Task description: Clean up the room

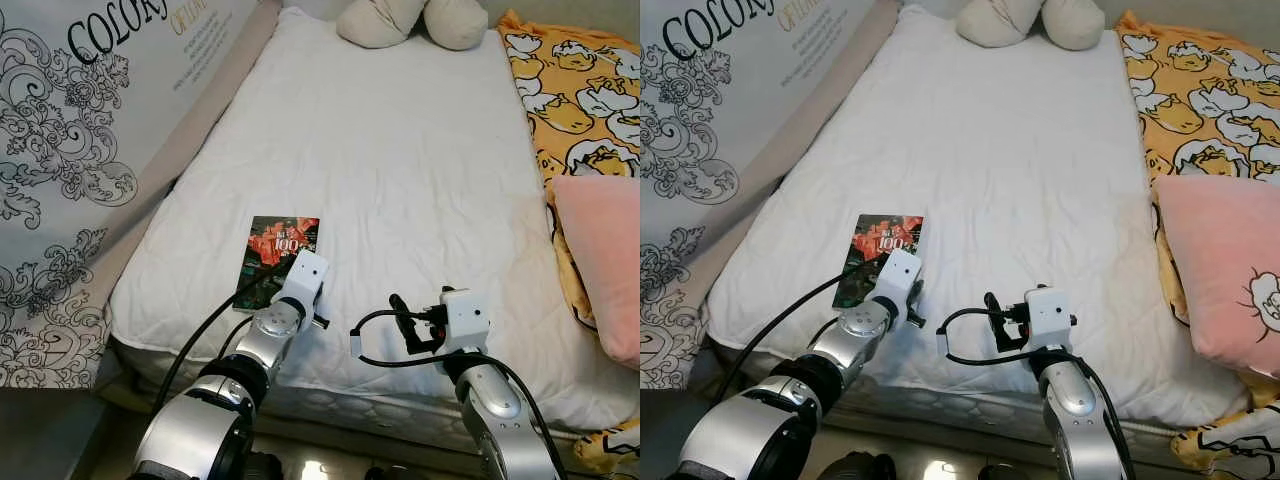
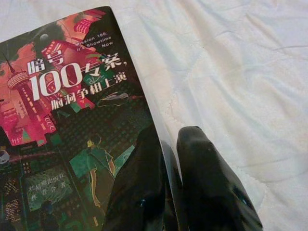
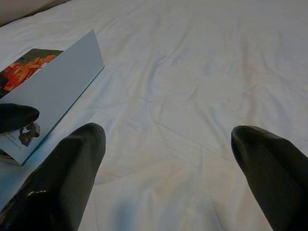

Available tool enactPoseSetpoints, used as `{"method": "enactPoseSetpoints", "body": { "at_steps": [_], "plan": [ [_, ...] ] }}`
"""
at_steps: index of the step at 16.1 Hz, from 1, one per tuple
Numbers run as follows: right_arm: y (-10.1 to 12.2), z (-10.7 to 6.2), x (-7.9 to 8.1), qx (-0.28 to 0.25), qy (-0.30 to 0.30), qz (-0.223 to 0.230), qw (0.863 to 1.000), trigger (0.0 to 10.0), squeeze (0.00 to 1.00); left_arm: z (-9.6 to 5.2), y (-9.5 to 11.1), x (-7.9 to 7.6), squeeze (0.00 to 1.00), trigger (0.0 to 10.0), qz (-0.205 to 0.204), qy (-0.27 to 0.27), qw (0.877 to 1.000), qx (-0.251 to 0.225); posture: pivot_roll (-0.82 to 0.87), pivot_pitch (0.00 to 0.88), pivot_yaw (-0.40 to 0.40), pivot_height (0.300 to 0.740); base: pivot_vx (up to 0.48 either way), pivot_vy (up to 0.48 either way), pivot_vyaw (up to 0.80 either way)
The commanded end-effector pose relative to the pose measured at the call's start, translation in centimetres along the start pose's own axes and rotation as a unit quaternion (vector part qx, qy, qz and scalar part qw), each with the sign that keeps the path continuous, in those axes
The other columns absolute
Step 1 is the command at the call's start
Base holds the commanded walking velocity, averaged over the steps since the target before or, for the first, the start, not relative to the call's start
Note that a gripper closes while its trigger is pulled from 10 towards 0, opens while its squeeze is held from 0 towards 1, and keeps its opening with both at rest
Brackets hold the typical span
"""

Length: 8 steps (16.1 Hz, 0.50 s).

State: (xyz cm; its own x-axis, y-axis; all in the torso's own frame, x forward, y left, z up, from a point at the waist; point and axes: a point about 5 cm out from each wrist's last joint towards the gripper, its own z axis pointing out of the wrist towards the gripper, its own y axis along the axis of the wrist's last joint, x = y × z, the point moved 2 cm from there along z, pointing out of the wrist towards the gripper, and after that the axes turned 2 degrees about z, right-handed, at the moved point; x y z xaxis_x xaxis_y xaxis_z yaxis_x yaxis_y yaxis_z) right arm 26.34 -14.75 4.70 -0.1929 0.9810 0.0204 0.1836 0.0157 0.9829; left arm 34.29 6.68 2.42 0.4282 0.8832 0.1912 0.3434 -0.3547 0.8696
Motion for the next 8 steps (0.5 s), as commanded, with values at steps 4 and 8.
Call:
{"method": "enactPoseSetpoints", "body": {
  "at_steps": [4,8],
  "plan": [
    [-0.4,0.2,0.0,0.011,-0.002,-0.001,1.0,10.0,0.0,0.2,1.2,0.6,0.0,0.0,0.0,-0.001,1.0,-0.015,-0.07,0.074,0.003,0.74,0.0,0.0,0.0],
    [-0.4,0.2,0.1,0.012,-0.002,-0.001,1.0,10.0,0.0,0.5,5.3,1.6,0.0,0.0,0.016,0.004,0.996,-0.083,-0.07,0.071,0.004,0.74,0.0,0.0,0.0]
  ]
}}
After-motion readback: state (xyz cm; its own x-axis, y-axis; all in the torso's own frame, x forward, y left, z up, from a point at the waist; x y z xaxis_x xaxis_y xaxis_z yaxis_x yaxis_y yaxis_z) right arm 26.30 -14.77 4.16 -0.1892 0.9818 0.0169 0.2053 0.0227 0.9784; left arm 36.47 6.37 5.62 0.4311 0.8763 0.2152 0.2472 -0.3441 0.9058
